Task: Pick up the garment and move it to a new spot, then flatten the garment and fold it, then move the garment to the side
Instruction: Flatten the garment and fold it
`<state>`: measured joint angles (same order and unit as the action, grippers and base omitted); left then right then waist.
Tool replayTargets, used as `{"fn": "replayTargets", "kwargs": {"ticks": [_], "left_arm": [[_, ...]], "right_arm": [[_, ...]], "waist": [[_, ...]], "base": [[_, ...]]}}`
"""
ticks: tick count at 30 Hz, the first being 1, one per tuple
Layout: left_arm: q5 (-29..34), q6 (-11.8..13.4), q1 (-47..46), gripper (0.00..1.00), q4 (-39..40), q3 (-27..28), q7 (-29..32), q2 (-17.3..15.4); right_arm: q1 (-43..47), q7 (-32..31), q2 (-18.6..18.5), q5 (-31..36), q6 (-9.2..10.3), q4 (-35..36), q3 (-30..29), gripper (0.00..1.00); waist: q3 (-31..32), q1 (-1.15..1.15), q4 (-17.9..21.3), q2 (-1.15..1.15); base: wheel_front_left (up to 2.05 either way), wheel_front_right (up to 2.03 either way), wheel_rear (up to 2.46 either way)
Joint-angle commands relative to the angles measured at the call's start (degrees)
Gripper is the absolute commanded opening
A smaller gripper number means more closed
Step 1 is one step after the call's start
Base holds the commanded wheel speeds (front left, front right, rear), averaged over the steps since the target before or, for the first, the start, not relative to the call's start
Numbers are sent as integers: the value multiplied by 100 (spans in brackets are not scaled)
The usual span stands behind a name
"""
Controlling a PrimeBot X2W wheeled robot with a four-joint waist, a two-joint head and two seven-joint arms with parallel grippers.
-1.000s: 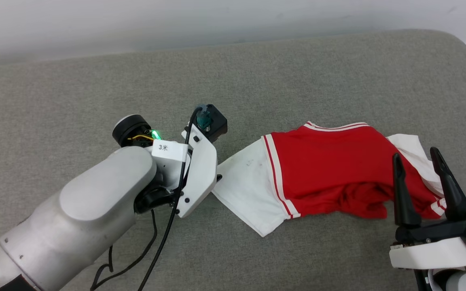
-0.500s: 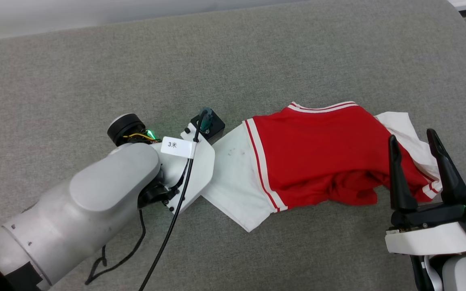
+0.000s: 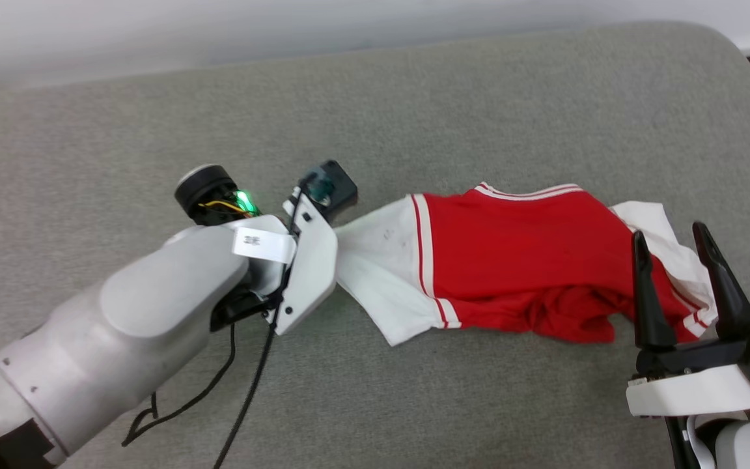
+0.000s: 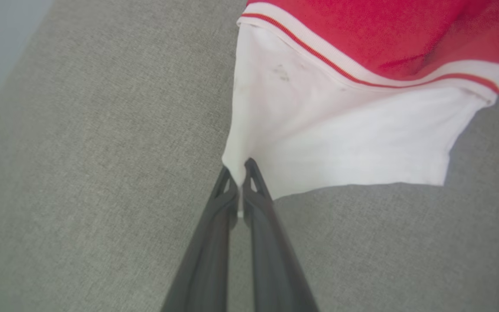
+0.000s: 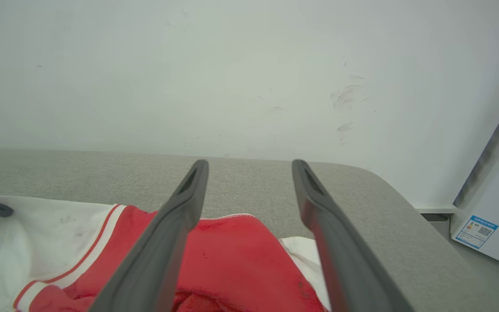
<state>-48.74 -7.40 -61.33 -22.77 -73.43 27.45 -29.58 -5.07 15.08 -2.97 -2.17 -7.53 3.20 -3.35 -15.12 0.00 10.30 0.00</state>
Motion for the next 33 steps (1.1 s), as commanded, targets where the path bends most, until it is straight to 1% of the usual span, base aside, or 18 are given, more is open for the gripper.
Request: {"fn": "replayTargets", "kwargs": {"ticks": [1, 5, 10, 14, 19, 24, 27, 29, 31, 33], "left_arm": [[-57, -1, -14, 0, -34, 5, -158, -68], [-200, -1, -42, 0, -82, 15, -651, -334], [-485, 0, 300, 0, -233, 108, -1011, -698], [-622, 63, 606, 0, -415, 140, -1161, -990], [-908, 204, 1022, 0, -609, 235, -1264, -1314], [-1100, 319, 1319, 0, -745, 290, -1359, -1522], [-1163, 359, 1400, 0, -748, 323, -1428, -1539], [-1187, 373, 1389, 0, -714, 356, -1489, -1517], [-1150, 395, 1319, 0, -652, 378, -1537, -1485], [-1125, 422, 1252, 0, -585, 407, -1582, -1448]], "right_arm": [[89, 11, 18, 24, 8, -28, -31, 100], [225, 11, 18, 61, 8, -67, -97, 100], [367, 11, 18, 121, 8, -133, -165, 100], [446, 11, 17, 156, 8, -176, -212, 100], [501, 11, 17, 185, 8, -256, -266, 100], [497, 11, 15, 263, 8, -435, -405, 100], [362, 11, -116, 207, 8, -554, -486, 100], [193, 11, -265, 113, 8, -640, -526, 100], [-21, -56, -487, -2, 8, -737, -490, 100], [-308, -291, -793, -152, 8, -821, -378, 100]], "waist": [[197, 0, -160, 0], [417, 0, -355, 0], [601, 0, -581, 0], [669, 0, -719, 0], [696, 0, -819, 0], [709, 0, -867, 0], [721, 0, -902, 0], [740, 0, -926, 0], [751, 0, -953, 0], [754, 0, -979, 0]], "base": [[0, 0, 0], [0, 0, 0], [0, 0, 0], [0, 0, 0], [0, 0, 0], [0, 0, 0], [0, 0, 0], [0, 0, 0], [0, 0, 0], [0, 0, 0]]}}
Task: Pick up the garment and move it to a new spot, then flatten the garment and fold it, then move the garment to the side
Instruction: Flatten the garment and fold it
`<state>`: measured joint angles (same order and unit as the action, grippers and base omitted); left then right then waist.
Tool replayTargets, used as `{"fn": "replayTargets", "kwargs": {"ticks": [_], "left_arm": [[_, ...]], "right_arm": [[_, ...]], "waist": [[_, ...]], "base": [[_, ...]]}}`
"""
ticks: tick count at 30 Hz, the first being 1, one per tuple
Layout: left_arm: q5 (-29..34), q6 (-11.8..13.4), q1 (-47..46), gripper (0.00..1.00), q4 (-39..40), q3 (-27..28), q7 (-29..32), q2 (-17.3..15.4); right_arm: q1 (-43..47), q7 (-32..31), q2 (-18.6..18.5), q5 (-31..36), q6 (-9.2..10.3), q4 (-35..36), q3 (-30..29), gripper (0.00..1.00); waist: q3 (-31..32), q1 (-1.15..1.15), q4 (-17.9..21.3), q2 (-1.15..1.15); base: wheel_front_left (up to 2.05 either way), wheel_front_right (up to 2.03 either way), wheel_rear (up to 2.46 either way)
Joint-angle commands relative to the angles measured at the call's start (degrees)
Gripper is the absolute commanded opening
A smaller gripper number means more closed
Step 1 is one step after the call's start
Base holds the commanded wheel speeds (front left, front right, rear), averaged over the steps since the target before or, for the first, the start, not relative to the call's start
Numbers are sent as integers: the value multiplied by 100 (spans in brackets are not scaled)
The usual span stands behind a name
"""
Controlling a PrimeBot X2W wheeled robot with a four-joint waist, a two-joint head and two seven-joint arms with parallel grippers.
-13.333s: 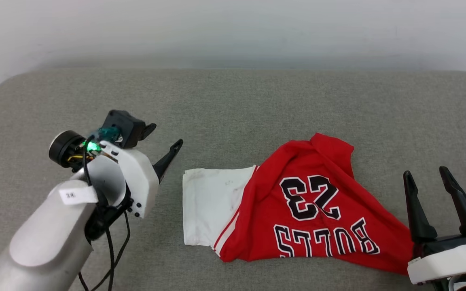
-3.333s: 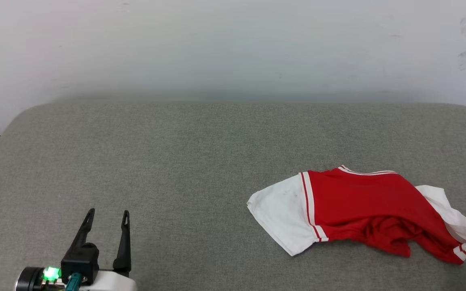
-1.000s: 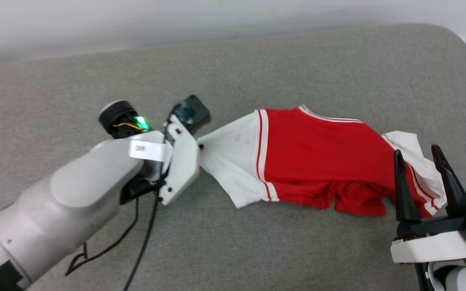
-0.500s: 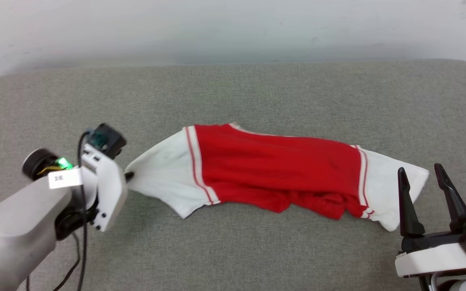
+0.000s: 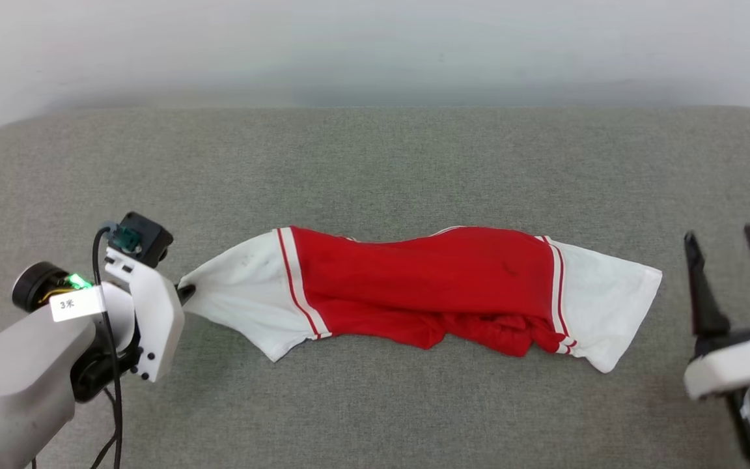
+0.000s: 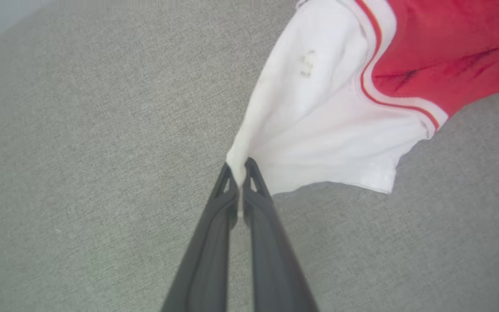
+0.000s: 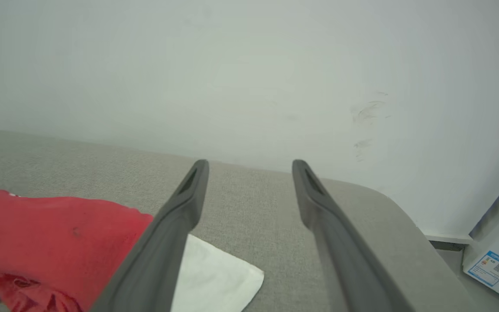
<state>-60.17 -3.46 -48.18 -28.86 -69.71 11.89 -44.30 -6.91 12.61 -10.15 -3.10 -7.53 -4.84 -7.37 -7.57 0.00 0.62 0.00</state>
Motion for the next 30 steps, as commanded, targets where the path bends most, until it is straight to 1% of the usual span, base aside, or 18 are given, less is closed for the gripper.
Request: {"fn": "replayTargets", "kwargs": {"ticks": [1, 4, 8, 11, 15, 17, 19, 21, 24, 29, 30], "left_arm": [[51, 43, -90, 0, 60, 34, -42, 33], [125, 83, -211, 0, 199, 65, -116, 52], [242, 149, -361, 0, 389, 94, -213, 66], [328, 188, -453, 0, 517, 105, -249, 69], [411, 240, -581, 0, 681, 120, -295, 94], [446, 258, -640, 0, 752, 140, -306, 87], [487, 285, -696, 0, 814, 148, -328, 97], [527, 297, -749, 0, 875, 157, -355, 98], [585, 313, -837, 0, 953, 175, -375, 105], [661, 337, -931, 0, 1010, 191, -421, 118], [683, 341, -969, 0, 1027, 198, -454, 116]], "right_arm": [[-285, -180, -248, -149, 8, -49, 75, 100], [-789, -913, -785, -599, 8, -249, 430, 100], [-1393, -2169, -1600, -1308, 8, -498, 1128, 100], [-1709, -3216, -2092, -1952, 8, -707, 1666, 100], [-2076, -4341, -2577, -2621, 8, -884, 2199, 100], [-2188, -4929, -2665, -2930, 8, -1027, 2420, 100], [-2348, -5468, -2802, -3099, 9, -1139, 2586, 100], [-2477, -5856, -2865, -3194, 8, -1247, 2742, 100], [-2663, -6112, -2904, -3152, 8, -1433, 2875, 100], [-2808, -6310, -2810, -3132, 8, -1734, 3081, 100], [-2784, -6404, -2765, -3147, 7, -1872, 3252, 100]], "waist": [[-10, 0, -28, 0], [-56, 0, -87, 0], [-168, 0, -191, 0], [-277, 0, -274, 0], [-464, 0, -391, 0], [-561, 0, -433, 0], [-673, 0, -483, 0], [-781, 0, -523, 0], [-951, 0, -581, 0], [-1145, 0, -636, 0], [-1220, 0, -645, 0]], "base": [[0, 0, 0], [0, 0, 0], [0, 0, 0], [0, 0, 0], [0, 0, 0], [0, 0, 0], [0, 0, 0], [0, 0, 0], [0, 0, 0], [0, 0, 0], [0, 0, 0]]}}
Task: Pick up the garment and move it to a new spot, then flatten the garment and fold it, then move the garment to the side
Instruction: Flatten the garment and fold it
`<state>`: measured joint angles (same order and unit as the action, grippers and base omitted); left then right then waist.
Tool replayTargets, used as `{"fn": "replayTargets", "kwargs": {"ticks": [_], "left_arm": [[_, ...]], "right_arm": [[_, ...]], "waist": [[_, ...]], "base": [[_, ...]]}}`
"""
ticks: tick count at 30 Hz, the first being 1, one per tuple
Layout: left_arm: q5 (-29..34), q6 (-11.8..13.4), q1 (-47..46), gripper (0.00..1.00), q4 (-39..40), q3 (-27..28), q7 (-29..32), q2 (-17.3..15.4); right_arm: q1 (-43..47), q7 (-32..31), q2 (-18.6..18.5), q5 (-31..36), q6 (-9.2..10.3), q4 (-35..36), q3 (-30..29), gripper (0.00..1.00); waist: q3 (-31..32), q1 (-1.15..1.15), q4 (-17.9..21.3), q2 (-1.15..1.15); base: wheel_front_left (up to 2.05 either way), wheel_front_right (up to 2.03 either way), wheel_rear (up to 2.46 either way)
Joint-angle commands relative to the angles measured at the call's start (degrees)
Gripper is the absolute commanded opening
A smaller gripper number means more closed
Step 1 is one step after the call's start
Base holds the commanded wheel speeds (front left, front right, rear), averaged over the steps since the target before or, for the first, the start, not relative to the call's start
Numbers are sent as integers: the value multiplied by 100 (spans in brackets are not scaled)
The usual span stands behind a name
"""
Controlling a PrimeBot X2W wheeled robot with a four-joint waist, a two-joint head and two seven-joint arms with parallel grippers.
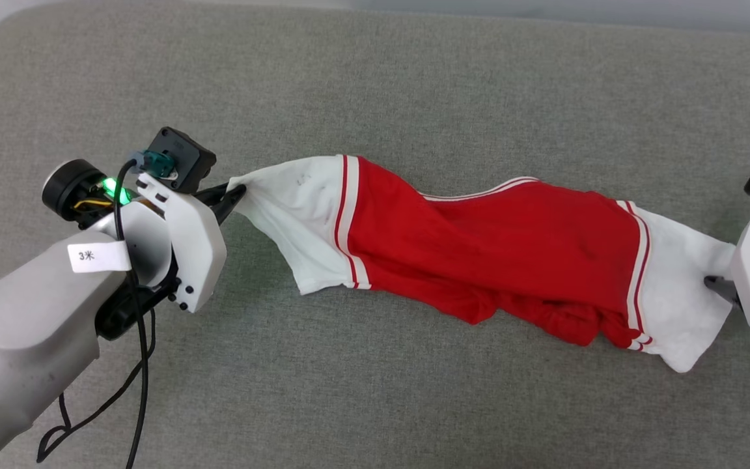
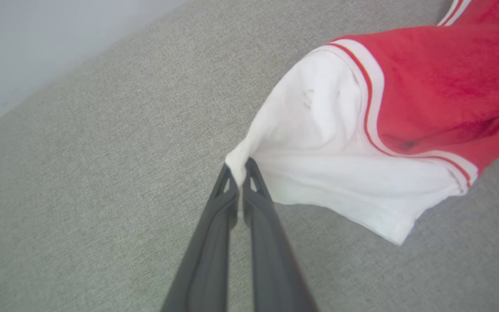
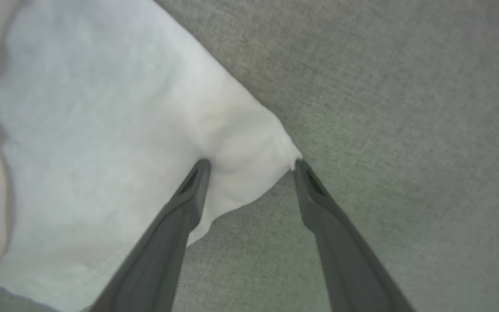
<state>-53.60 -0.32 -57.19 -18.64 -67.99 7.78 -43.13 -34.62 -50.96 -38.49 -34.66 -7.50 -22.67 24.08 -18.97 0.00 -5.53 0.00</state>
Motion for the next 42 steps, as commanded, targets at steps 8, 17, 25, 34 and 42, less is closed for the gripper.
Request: {"fn": "replayTargets", "kwargs": {"ticks": [8, 17, 25, 34, 42], "left_arm": [[43, -5, -126, 0, -37, 21, -87, 24], [-7, -62, 8, 0, -226, -37, -116, 65], [28, -44, 22, 0, -206, 40, -401, 74], [316, 340, -389, 0, 526, 383, -885, -253], [618, 563, -1035, 0, 1148, 679, -1023, -257]], "right_arm": [[208, -91, 202, -164, -1, -478, 643, 100], [-274, 945, 144, -278, 3, -419, 736, 0], [-567, 2592, 107, -206, 4, -335, 490, 0], [-833, 4078, 123, 102, 5, 17, -118, 0], [-1199, 4308, 262, 434, 5, 453, -723, 0]], "waist": [[-198, 0, -21, 0], [80, 0, 94, 0], [732, 0, 184, 0], [1435, 0, 314, 0], [1648, 0, 304, 0]], "base": [[0, 0, 0], [0, 0, 0], [0, 0, 0], [0, 0, 0], [0, 0, 0]]}}
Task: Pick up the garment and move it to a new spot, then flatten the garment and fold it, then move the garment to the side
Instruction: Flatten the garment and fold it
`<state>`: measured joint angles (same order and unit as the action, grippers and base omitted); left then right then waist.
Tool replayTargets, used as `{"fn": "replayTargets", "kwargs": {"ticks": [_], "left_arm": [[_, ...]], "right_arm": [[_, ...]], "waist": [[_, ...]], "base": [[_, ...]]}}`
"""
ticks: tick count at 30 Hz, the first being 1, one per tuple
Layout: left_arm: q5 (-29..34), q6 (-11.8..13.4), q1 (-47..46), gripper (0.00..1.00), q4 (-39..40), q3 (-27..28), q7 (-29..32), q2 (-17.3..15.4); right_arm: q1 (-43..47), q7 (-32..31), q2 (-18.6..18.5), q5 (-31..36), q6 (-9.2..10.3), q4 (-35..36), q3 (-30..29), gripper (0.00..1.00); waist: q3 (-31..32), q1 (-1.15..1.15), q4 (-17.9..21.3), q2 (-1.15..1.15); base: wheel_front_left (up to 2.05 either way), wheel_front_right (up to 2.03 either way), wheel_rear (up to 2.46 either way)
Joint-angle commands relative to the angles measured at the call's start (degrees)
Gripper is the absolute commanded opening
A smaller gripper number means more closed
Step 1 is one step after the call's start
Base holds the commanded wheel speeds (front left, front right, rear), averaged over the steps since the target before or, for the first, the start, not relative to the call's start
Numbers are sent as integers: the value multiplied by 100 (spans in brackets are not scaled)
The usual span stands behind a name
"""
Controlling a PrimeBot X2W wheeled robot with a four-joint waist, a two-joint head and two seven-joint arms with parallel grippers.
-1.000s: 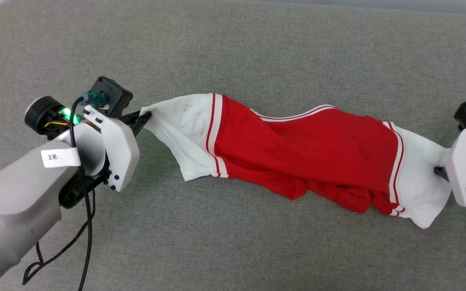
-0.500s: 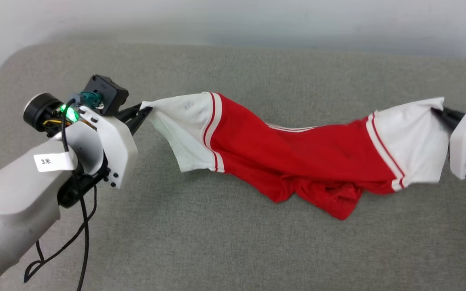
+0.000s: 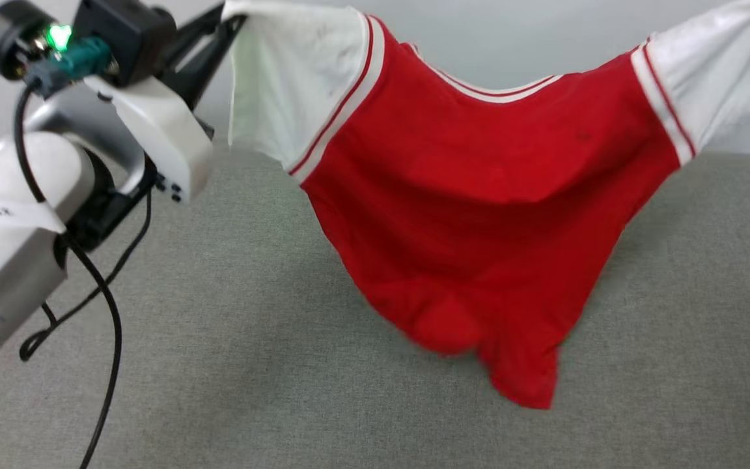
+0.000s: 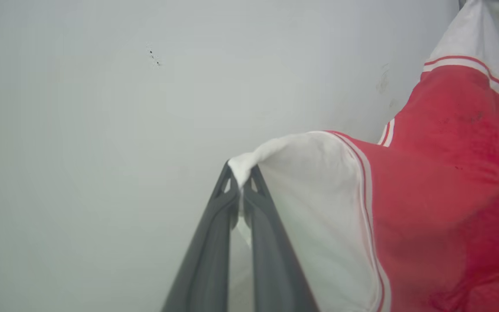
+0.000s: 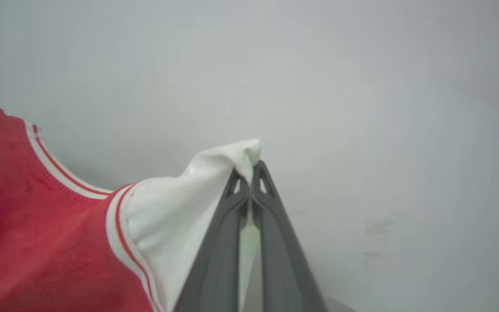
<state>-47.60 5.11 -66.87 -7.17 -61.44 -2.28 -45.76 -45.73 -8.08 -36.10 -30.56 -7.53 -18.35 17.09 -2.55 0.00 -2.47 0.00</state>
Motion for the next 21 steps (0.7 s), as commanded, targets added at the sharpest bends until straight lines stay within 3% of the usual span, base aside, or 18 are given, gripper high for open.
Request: {"fn": "replayTargets", "kwargs": {"ticks": [1, 13, 21], "left_arm": [[55, 38, -161, 0, 43, 63, -38, 11], [106, 43, -1232, 0, 32, 565, -97, 281], [166, -346, -2386, 0, -969, 889, -228, 692]], "right_arm": [[-157, 23, 40, 62, 8, 88, -93, 0], [-1201, -297, 443, 531, 8, 676, -687, 0], [-2687, -404, 830, 1075, 9, 296, -768, 0]], "waist": [[16, 0, -2, 0], [-562, 0, -29, 0], [-1648, 0, -63, 0]], "base": [[0, 0, 0], [0, 0, 0], [0, 0, 0]]}}
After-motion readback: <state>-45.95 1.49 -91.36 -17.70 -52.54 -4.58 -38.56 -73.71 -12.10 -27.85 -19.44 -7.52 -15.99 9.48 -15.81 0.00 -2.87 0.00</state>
